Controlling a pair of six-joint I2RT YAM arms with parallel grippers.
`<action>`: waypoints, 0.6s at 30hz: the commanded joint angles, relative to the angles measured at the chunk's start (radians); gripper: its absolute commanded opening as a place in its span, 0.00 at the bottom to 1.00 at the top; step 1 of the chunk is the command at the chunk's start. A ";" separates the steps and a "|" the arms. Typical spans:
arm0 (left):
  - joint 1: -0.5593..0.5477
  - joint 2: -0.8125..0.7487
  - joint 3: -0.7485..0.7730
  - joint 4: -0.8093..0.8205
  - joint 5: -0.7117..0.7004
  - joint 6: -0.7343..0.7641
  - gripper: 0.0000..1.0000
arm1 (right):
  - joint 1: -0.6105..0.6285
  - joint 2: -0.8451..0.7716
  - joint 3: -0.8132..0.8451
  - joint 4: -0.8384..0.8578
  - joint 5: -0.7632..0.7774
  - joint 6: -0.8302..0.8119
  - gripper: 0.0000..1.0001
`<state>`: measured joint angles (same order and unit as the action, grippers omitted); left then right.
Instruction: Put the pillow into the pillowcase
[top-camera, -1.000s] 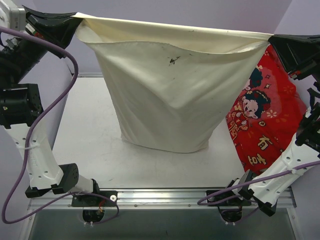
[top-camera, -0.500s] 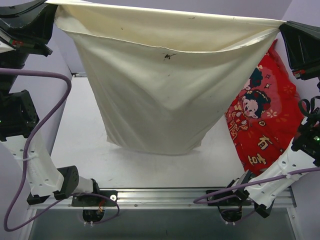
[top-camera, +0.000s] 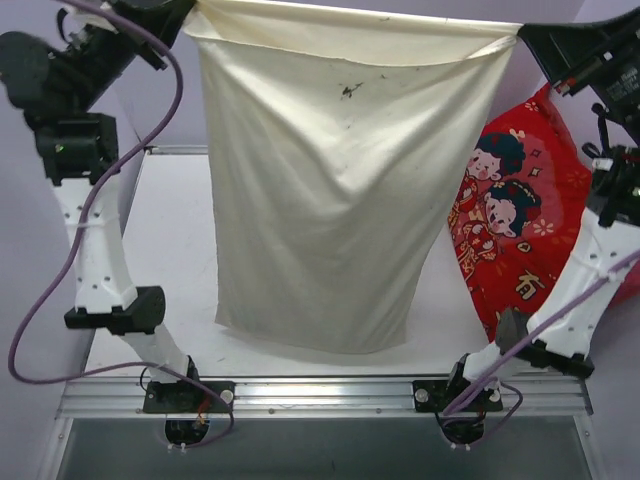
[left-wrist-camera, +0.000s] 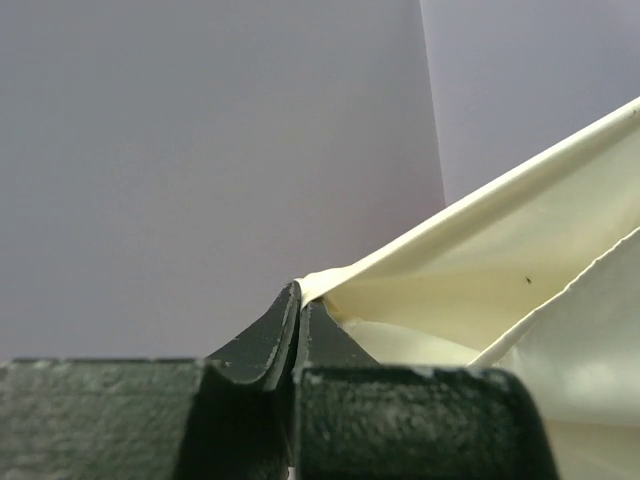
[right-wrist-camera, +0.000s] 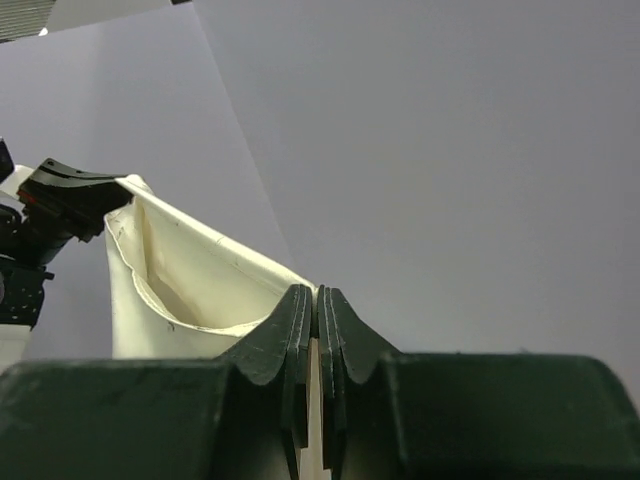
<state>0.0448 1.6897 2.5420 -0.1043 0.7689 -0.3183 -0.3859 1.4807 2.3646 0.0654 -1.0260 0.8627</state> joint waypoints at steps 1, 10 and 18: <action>0.026 0.196 0.128 -0.075 -0.399 0.125 0.00 | -0.034 0.242 0.158 -0.162 0.343 -0.151 0.00; 0.029 0.212 0.173 0.259 -0.628 0.067 0.00 | -0.096 0.132 0.124 0.180 0.561 -0.199 0.00; 0.089 0.127 0.062 0.304 -0.553 0.002 0.00 | -0.132 0.021 0.005 0.280 0.575 -0.195 0.00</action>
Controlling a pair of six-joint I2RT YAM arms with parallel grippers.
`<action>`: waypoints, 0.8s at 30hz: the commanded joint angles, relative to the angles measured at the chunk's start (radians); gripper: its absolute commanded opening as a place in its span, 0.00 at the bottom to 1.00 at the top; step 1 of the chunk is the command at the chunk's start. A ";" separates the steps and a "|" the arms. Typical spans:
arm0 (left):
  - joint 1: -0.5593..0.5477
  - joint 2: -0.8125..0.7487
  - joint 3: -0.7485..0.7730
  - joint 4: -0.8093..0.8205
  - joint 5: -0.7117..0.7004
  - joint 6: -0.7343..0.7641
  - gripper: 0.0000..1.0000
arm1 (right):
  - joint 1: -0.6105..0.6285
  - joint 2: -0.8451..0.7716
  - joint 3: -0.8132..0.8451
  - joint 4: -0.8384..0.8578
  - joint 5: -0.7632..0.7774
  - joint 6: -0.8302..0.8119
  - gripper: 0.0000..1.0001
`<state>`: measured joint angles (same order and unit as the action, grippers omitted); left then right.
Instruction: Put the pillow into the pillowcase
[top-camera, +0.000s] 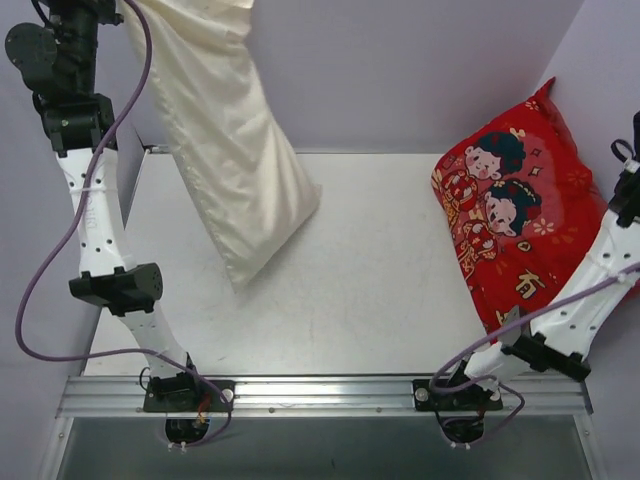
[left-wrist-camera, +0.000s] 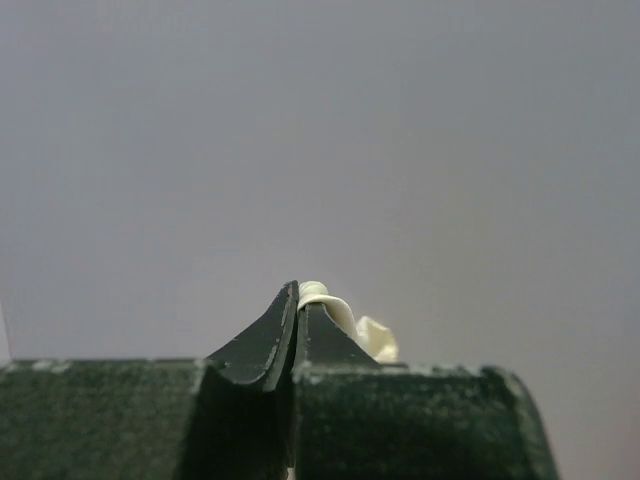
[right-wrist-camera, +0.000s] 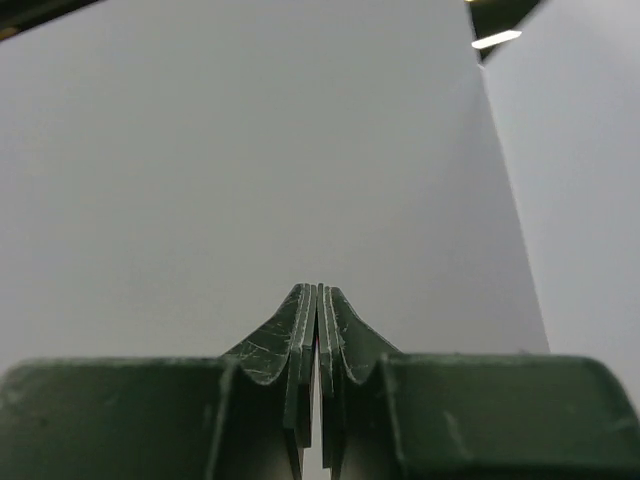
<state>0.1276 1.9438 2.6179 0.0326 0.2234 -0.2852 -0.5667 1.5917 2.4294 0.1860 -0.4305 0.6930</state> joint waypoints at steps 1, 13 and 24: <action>0.006 -0.147 -0.119 0.149 0.004 -0.028 0.00 | 0.079 -0.114 -0.096 0.118 -0.084 -0.044 0.00; 0.171 -0.687 -1.156 -0.029 -0.019 0.312 0.00 | 0.352 -0.311 -0.740 -0.356 -0.370 -0.513 0.75; 0.386 -0.890 -1.556 -0.693 0.051 0.699 0.44 | 0.482 -0.260 -0.917 -0.654 -0.317 -0.743 1.00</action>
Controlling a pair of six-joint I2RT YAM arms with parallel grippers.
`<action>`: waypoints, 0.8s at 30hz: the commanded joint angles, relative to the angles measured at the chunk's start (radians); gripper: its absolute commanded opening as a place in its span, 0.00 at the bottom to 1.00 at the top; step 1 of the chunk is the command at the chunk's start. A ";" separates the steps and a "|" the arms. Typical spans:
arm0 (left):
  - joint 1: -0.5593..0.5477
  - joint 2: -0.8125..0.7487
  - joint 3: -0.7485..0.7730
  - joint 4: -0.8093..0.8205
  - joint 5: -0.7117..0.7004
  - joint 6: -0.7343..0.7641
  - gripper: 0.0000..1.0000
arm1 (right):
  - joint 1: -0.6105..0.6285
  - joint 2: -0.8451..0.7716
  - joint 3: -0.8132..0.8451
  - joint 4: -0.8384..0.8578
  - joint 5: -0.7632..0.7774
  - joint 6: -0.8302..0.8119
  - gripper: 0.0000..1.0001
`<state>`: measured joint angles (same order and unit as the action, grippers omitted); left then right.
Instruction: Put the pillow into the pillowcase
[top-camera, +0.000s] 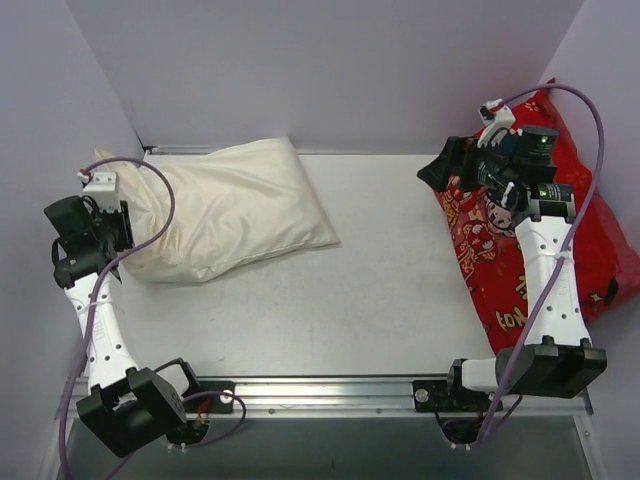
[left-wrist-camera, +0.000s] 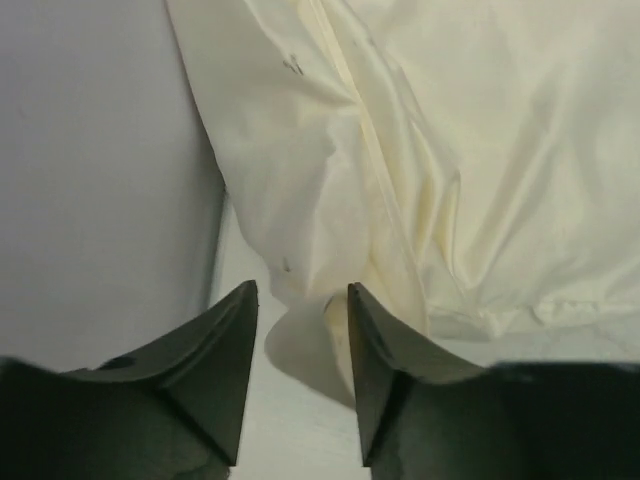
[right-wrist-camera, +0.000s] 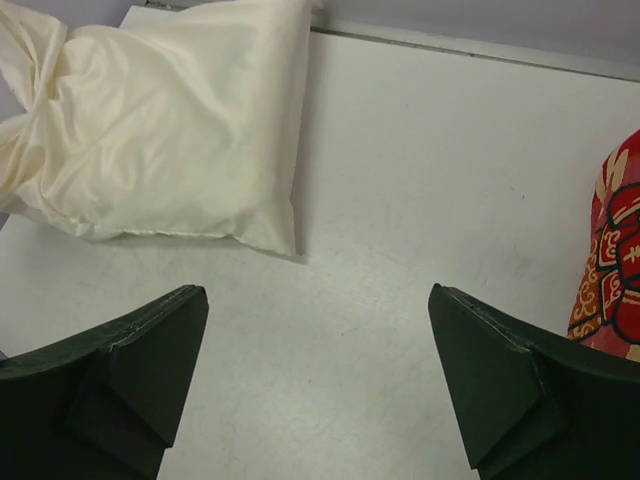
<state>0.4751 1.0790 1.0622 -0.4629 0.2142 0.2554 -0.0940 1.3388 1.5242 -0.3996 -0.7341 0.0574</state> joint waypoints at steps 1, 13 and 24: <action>0.063 -0.024 0.018 -0.229 0.080 0.177 0.53 | 0.010 -0.001 -0.018 -0.093 -0.004 -0.120 1.00; -0.349 0.415 0.346 -0.211 0.189 0.053 0.97 | 0.025 0.066 -0.021 -0.248 0.056 -0.214 1.00; -0.676 1.065 0.627 -0.296 0.267 0.174 0.51 | 0.008 0.071 -0.051 -0.370 0.119 -0.254 1.00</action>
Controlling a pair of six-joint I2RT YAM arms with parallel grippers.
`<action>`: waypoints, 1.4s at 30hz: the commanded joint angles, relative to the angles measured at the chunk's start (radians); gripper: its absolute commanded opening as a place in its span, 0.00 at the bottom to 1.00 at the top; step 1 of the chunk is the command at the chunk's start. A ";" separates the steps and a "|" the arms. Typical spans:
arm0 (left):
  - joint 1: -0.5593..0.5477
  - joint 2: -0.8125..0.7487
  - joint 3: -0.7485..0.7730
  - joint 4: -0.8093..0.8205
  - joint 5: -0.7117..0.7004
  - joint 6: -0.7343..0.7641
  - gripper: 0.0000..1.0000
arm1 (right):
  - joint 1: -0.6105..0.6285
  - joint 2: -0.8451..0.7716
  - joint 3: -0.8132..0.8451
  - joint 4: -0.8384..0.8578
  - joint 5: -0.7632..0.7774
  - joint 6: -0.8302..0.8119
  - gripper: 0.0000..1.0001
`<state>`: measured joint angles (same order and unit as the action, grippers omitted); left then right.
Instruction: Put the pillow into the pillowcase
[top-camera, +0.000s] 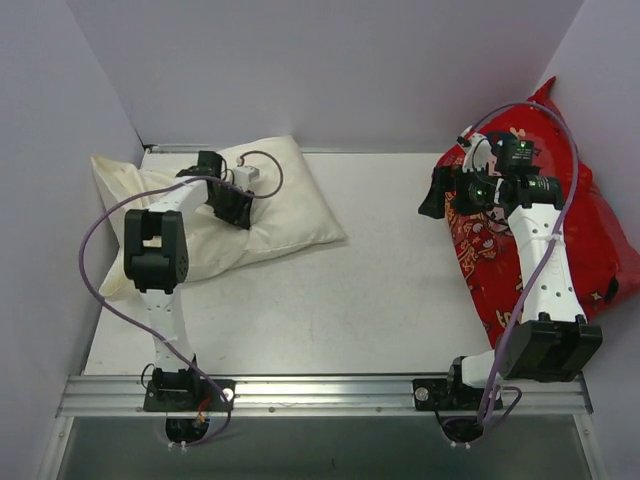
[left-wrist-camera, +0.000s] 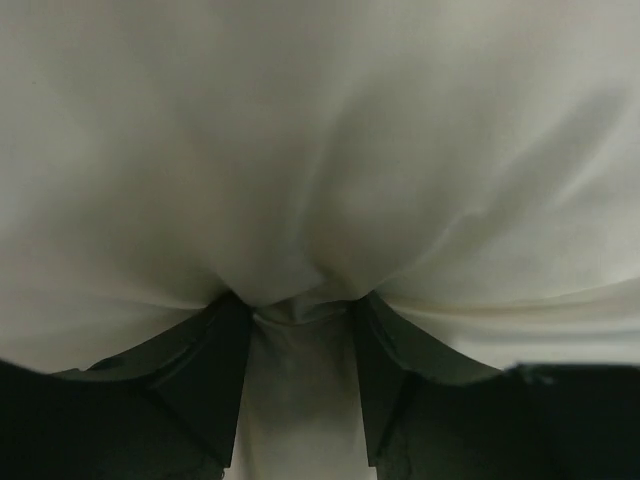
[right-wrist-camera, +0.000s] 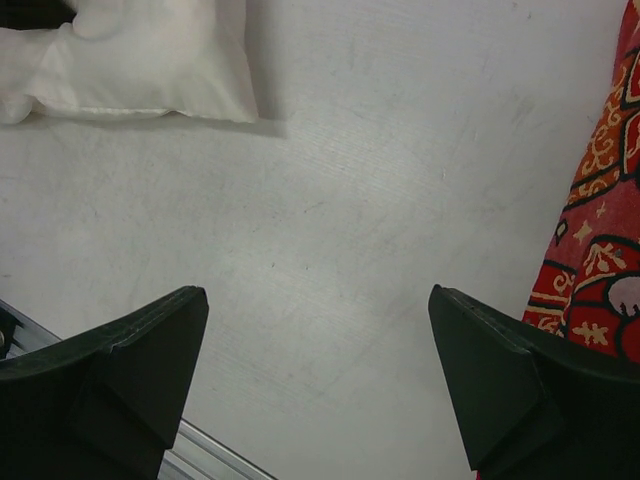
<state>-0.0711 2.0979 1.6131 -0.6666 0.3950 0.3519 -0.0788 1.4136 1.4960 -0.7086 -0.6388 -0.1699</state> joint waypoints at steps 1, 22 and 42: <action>-0.224 0.065 0.106 -0.117 0.108 0.087 0.50 | -0.007 -0.002 -0.028 -0.065 0.022 -0.022 1.00; -0.133 -0.394 -0.473 -0.195 0.085 0.212 0.73 | 0.252 0.347 -0.166 -0.071 -0.041 -0.042 0.85; 0.477 -0.526 -0.311 -0.403 0.010 0.394 0.85 | 0.574 0.295 -0.014 -0.052 -0.078 0.050 0.87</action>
<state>0.3573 1.5837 1.3003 -1.0218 0.4648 0.6922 0.4107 1.7088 1.4345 -0.7345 -0.6262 -0.1509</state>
